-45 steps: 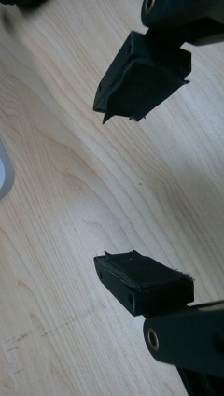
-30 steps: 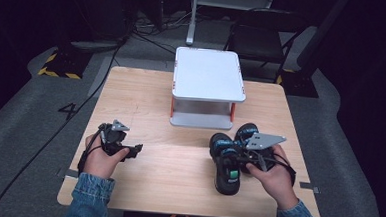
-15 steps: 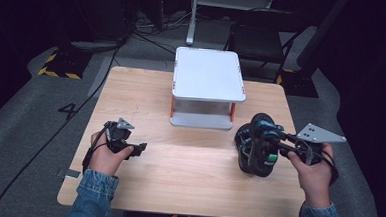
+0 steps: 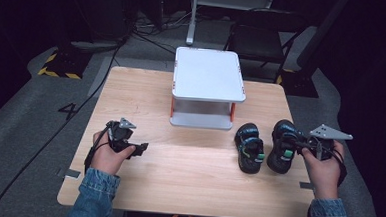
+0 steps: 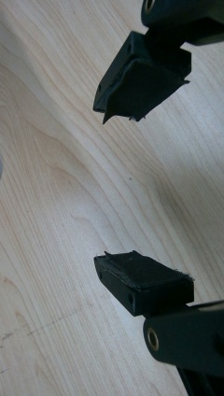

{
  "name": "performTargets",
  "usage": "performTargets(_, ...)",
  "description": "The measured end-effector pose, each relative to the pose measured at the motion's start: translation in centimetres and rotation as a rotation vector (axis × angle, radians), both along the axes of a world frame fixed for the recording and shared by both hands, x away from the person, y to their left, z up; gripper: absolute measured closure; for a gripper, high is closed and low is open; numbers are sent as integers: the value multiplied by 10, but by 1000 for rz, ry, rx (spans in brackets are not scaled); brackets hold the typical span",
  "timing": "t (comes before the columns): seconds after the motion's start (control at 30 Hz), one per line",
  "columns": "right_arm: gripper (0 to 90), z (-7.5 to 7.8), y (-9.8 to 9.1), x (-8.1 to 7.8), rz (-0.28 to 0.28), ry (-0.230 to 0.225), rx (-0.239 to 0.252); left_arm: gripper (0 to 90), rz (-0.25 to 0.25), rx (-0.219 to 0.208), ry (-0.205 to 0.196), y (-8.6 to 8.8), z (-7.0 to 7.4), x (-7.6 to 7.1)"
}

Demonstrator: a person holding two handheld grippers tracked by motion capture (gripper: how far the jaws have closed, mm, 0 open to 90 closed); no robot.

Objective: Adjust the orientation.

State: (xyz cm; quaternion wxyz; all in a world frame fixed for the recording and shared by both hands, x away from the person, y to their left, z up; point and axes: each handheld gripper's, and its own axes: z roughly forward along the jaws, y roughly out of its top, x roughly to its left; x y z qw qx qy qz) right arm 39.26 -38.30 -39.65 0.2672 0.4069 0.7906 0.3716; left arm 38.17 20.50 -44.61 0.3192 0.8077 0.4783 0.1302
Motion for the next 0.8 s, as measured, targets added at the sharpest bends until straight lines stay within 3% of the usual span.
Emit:
performTargets(0.17,709,-18,2,13,5,46,-50,231,2,3,0,3,-1,-3)
performTargets(0.37,708,-35,13,26,44,64,-117,231,16,7,2,8,-1,-7)
performTargets(0.5,704,-45,20,33,97,56,-100,231,26,6,5,11,-2,-9)
performTargets(0.6,701,-42,23,33,153,47,-71,231,25,8,9,12,-3,-10)
performTargets(0.67,702,-40,25,33,175,49,-78,231,22,10,12,12,-4,-9)
performTargets(0.8,697,-38,22,31,224,70,-58,231,17,6,10,11,-3,-7)
